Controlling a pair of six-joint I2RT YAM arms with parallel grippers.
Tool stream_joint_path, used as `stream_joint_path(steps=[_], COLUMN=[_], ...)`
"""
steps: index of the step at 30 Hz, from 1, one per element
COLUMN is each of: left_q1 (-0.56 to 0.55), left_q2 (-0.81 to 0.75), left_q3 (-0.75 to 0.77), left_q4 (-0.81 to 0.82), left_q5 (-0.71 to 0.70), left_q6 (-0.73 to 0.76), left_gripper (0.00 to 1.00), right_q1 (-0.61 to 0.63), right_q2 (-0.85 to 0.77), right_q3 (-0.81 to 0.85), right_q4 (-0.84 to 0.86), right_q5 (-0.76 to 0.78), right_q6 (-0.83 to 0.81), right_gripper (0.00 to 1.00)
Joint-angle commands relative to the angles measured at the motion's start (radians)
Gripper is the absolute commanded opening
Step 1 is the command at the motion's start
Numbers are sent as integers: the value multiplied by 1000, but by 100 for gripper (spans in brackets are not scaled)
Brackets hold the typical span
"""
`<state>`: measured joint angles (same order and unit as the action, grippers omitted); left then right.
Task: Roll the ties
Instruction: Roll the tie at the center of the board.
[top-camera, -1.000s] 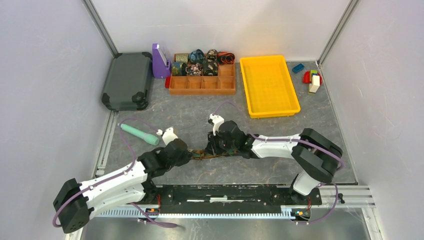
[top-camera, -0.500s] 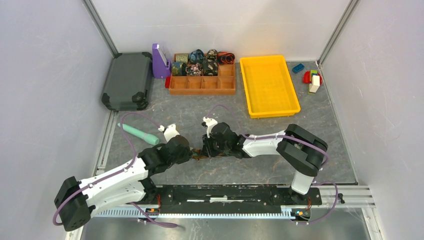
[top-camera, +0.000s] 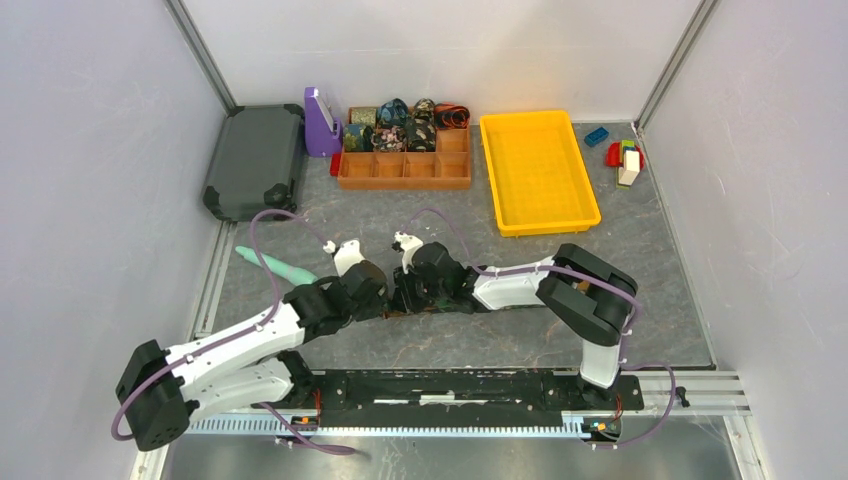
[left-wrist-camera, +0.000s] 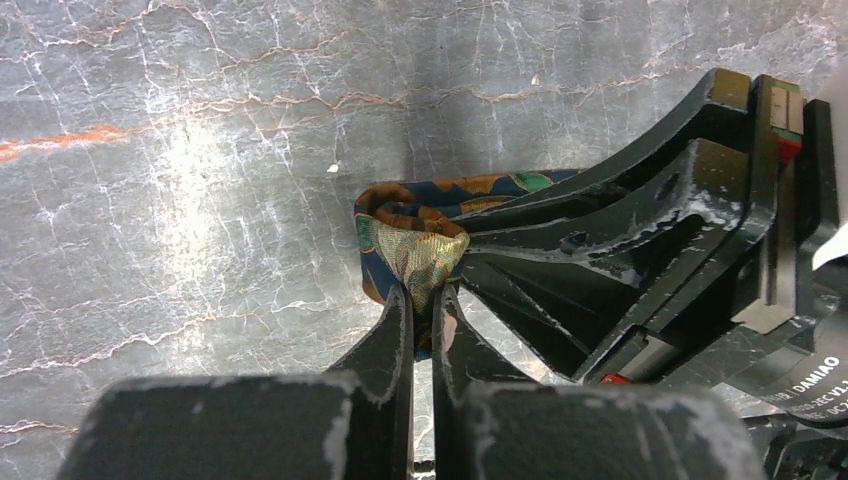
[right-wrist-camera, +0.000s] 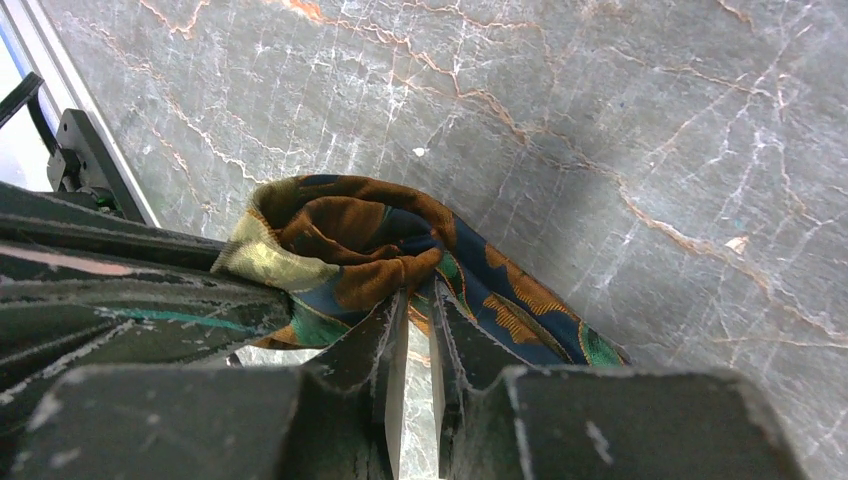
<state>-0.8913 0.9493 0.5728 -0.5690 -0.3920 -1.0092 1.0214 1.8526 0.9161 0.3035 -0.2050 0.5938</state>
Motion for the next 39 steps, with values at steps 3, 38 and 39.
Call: stream_joint_path(steps=[3,38,39], left_q1=[4,-39,-42], left_q2=[55,326,334], left_q3=[69,134,137], left_q4=[6,87,87], left_q5=[-31,-18,-15], left_q6=[52,55,56], left_gripper=[2,2,2], right_q1=[9,-83,-84], right_q2=[26,-179,-171], right_q3=[59,-226,-230], right_q4=[93,11,19], right_q5=[-50,53,50], right_q6=[19,-102,-100], right_gripper=[19,19,19])
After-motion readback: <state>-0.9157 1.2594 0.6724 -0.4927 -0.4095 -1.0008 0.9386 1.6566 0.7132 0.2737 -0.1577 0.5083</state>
